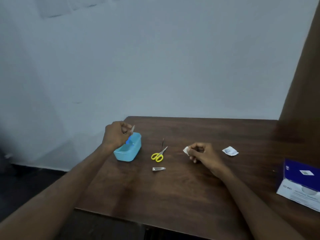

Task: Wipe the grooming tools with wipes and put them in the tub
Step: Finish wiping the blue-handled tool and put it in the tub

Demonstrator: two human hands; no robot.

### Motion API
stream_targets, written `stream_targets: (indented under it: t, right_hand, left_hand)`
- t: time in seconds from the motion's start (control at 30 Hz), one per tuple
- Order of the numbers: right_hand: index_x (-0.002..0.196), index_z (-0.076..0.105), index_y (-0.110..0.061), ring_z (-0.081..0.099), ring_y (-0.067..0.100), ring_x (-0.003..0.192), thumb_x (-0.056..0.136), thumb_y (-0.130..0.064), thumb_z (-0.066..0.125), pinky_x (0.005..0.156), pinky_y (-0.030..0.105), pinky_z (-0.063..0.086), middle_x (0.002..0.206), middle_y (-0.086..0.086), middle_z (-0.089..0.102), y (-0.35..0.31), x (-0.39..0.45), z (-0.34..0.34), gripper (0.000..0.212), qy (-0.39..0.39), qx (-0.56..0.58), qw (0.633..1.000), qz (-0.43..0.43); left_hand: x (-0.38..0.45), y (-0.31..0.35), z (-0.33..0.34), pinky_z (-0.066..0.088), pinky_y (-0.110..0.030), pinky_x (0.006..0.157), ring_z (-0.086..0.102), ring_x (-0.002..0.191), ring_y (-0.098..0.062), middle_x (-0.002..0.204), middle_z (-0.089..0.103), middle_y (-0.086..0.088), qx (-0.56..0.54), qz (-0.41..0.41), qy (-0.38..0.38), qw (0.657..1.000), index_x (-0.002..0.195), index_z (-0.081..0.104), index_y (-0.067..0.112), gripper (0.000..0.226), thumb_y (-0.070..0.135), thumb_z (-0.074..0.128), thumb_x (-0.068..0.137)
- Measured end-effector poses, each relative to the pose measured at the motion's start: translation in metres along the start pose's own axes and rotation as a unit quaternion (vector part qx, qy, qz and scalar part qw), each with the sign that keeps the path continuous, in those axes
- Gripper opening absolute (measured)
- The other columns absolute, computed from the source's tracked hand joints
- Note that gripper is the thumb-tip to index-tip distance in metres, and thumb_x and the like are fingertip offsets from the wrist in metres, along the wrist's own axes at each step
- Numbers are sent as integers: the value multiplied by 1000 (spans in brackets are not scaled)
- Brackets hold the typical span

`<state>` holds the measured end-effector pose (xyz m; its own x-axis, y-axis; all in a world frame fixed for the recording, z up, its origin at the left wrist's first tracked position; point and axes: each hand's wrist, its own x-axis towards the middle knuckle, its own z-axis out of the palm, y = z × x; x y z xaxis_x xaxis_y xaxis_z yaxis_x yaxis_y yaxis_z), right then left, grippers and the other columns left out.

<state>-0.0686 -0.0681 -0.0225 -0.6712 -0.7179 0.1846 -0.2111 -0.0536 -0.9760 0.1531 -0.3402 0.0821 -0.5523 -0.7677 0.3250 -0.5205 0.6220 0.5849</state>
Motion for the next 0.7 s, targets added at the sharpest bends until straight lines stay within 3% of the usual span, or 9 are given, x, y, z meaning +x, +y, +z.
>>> stream_targets:
  t: [0.07,0.17,0.37,0.57,0.7]
  right_hand:
    - [98,78,-3,59,18,60,96,-14,77,56,20,50,71,12,72,-1,0,0,12,-1,15,1000,1]
    - [98,80,-7,59,13,57,96,-15,77,55,19,49,70,9,72,0,-1,-1,9,-18,9,1000,-1]
    - [96,79,-6,59,13,57,96,-12,76,54,19,49,70,10,72,-1,4,-1,7,-26,25,999,1]
    - [89,80,-12,59,25,66,95,-17,78,54,25,48,76,13,73,5,14,0,9,-29,25,999,1]
    - [86,82,-18,58,31,67,95,-22,80,56,33,48,81,18,74,9,18,0,10,-11,30,999,3]
  left_hand:
    - [-1,-13,-11,58,-32,88,74,91,-16,83,74,14,50,-40,0,998,91,76,31,8,33,83,88]
    - [0,-23,-13,58,-32,77,73,89,-16,89,76,12,119,-90,-13,989,76,75,32,11,36,80,85]
    - [3,-22,0,52,-27,61,71,86,-13,94,80,8,182,-92,-62,977,89,84,26,12,32,74,86]
    - [3,-14,-1,62,-33,73,72,82,-16,92,80,8,187,-66,-11,980,84,80,28,15,39,71,90]
    - [-4,5,3,56,-27,74,69,83,-5,82,72,18,136,33,-25,990,87,79,34,8,40,77,92]
